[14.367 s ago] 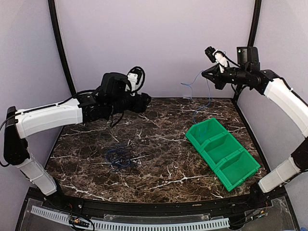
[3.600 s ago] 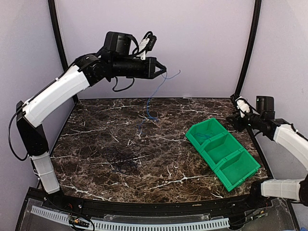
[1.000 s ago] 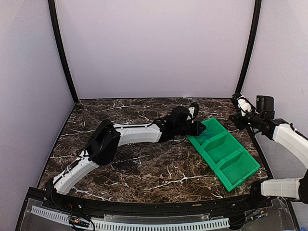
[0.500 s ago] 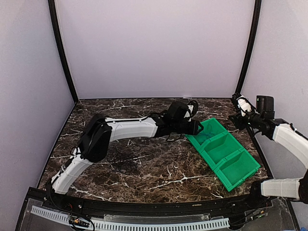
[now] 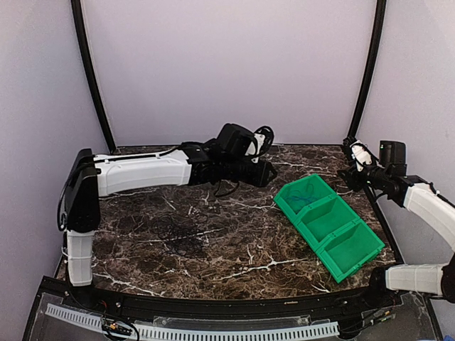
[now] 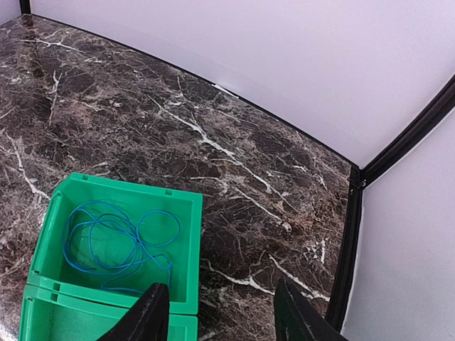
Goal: Untangle the cables
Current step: Pick up one of the twisted cables from the tangled cable pile, then hold the tangled cables at the center of the board.
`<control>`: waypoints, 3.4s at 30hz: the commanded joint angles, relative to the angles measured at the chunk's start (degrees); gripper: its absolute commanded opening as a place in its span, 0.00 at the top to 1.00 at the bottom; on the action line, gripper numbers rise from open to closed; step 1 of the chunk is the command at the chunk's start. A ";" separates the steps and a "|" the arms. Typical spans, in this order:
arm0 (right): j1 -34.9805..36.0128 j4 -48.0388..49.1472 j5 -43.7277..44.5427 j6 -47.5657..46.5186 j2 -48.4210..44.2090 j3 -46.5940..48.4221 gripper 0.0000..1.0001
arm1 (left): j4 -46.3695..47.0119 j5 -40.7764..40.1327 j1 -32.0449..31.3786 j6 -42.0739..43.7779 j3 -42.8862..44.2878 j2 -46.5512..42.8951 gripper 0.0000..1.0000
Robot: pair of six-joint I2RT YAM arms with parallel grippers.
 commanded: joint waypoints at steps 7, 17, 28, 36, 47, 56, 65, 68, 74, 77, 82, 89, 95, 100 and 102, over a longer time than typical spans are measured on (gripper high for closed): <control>-0.25 0.54 -3.52 -1.03 -1.65 -0.44 0.48 | -10.48 -16.94 -0.28 0.51 -28.29 -26.05 0.59; -0.21 -0.03 -4.33 -1.91 -1.68 -0.36 0.47 | -23.13 -19.32 9.55 -14.86 -48.75 -43.85 0.55; -0.27 -0.79 -5.12 -2.29 -1.26 -0.25 0.46 | -21.22 -17.10 15.35 -14.49 -57.87 -46.24 0.62; -0.27 -0.81 -5.33 -2.44 -1.27 -0.39 0.46 | -17.20 -18.07 16.18 -12.30 -58.33 -41.45 0.63; -0.25 -0.98 -5.49 -2.53 -0.75 -0.45 0.45 | -11.85 -17.45 17.33 -8.95 -57.84 -35.81 0.70; -0.21 -1.28 -7.64 -2.26 -0.65 -0.33 0.45 | -13.53 -17.86 17.61 -7.94 -56.26 -36.25 0.97; 14.82 -5.21 -15.05 -0.91 7.23 9.26 0.48 | -12.21 -6.55 17.57 0.80 -54.86 -49.90 1.00; 20.99 -7.37 -16.81 -0.11 14.56 17.06 0.48 | -12.69 -5.44 17.56 2.89 -53.70 -53.59 1.00; 31.46 -1.51 -22.25 9.52 28.98 30.14 0.36 | -13.98 -6.87 17.51 5.68 -52.49 -56.82 1.00; 37.88 -1.87 -23.33 10.89 38.28 37.87 0.35 | -12.62 -6.79 17.49 5.23 -53.48 -57.74 1.00; 47.00 -2.17 -24.64 12.67 50.80 48.24 0.33 | -11.10 -7.53 17.49 2.56 -54.30 -59.48 1.00; 53.22 2.06 -26.14 18.15 60.74 56.35 0.28 | -8.75 -9.29 17.51 -1.76 -55.77 -63.00 1.00; 55.87 4.03 -27.17 22.85 67.18 62.03 0.22 | -6.70 -9.45 17.54 -5.17 -57.14 -64.11 1.00; 57.94 5.30 -26.56 25.80 72.71 66.62 0.20 | -4.72 -9.40 17.49 -8.11 -57.25 -65.14 1.00; 58.38 5.43 -25.74 25.88 74.78 68.31 0.21 | -4.37 -9.95 17.49 -8.95 -56.92 -65.99 1.00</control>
